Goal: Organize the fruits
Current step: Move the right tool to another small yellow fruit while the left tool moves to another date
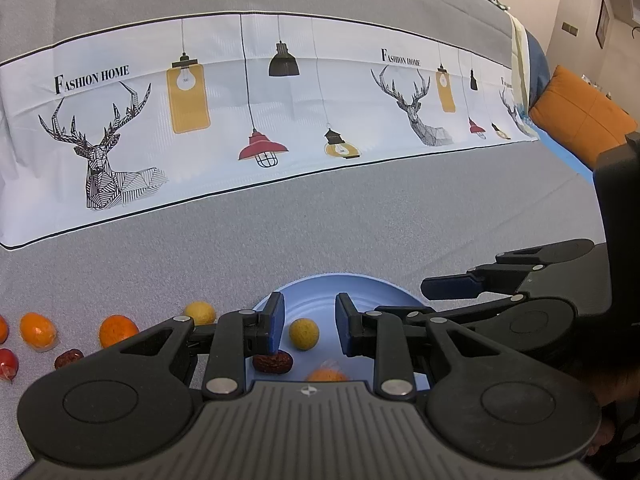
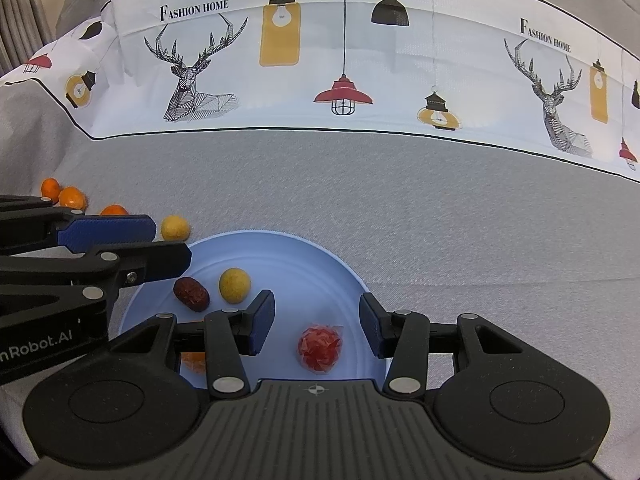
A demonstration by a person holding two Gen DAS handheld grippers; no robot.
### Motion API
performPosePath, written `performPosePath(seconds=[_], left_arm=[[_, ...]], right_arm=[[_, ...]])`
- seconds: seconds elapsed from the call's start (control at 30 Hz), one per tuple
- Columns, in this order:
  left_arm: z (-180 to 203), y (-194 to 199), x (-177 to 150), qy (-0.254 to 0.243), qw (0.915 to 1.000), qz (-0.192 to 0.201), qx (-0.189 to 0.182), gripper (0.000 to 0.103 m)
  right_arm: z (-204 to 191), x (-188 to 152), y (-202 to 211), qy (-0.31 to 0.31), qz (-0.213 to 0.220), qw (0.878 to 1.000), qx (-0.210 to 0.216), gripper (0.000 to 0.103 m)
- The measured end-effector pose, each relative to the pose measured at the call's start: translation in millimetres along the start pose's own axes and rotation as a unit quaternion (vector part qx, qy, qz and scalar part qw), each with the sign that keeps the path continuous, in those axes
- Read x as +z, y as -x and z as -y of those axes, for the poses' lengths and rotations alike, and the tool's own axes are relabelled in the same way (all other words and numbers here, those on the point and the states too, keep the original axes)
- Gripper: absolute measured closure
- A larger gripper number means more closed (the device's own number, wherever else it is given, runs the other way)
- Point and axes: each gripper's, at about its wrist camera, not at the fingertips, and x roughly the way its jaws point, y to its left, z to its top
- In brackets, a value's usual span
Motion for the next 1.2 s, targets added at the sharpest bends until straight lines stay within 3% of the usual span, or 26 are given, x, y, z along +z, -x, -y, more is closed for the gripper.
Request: performPosePath(seconds=[0.3, 0.5, 0.57, 0.63, 0.67, 0.77, 0.83, 0.9, 1.2], left_arm=[[-22, 5, 5, 0.054, 0.9985, -0.006, 0.011, 0.073], [-43, 8, 11, 0.093, 0.9947, -0.020, 0.040, 0.073], [-65, 12, 12, 0.143, 0.9879, -0.027, 0.055, 0.073], [-92, 15, 9, 0.202, 0.9757, -0.041, 0.074, 0.073], [-108, 15, 6, 0.232, 0.9672, -0.052, 0.088, 0.072], [-146, 20, -5, 0.305, 0.9391, -0.085, 0.134, 0.059], [-168, 27, -13, 0.356, 0.9196, -0.088, 0.141, 0.058], [-181, 31, -18, 0.387, 0.9077, -0.087, 0.135, 0.057], [-186, 16, -20, 0.394, 0.9006, -0.113, 0.143, 0.056]], right_arm=[[-4, 6, 3, -0.015, 0.013, 1.000, 0.002, 0.054], [-13, 10, 3, -0.026, 0.020, 0.999, 0.014, 0.054], [-17, 11, 2, -0.027, 0.021, 0.999, 0.018, 0.054], [-23, 12, 1, -0.027, 0.022, 0.999, 0.025, 0.054], [-27, 13, 0, -0.025, 0.022, 0.999, 0.028, 0.054], [-38, 17, -3, -0.020, 0.024, 0.999, 0.037, 0.054], [-45, 19, -5, -0.018, 0.024, 0.999, 0.045, 0.054], [-55, 22, -8, -0.012, 0.025, 0.998, 0.051, 0.054], [-96, 41, -38, 0.010, 0.017, 0.997, 0.080, 0.054]])
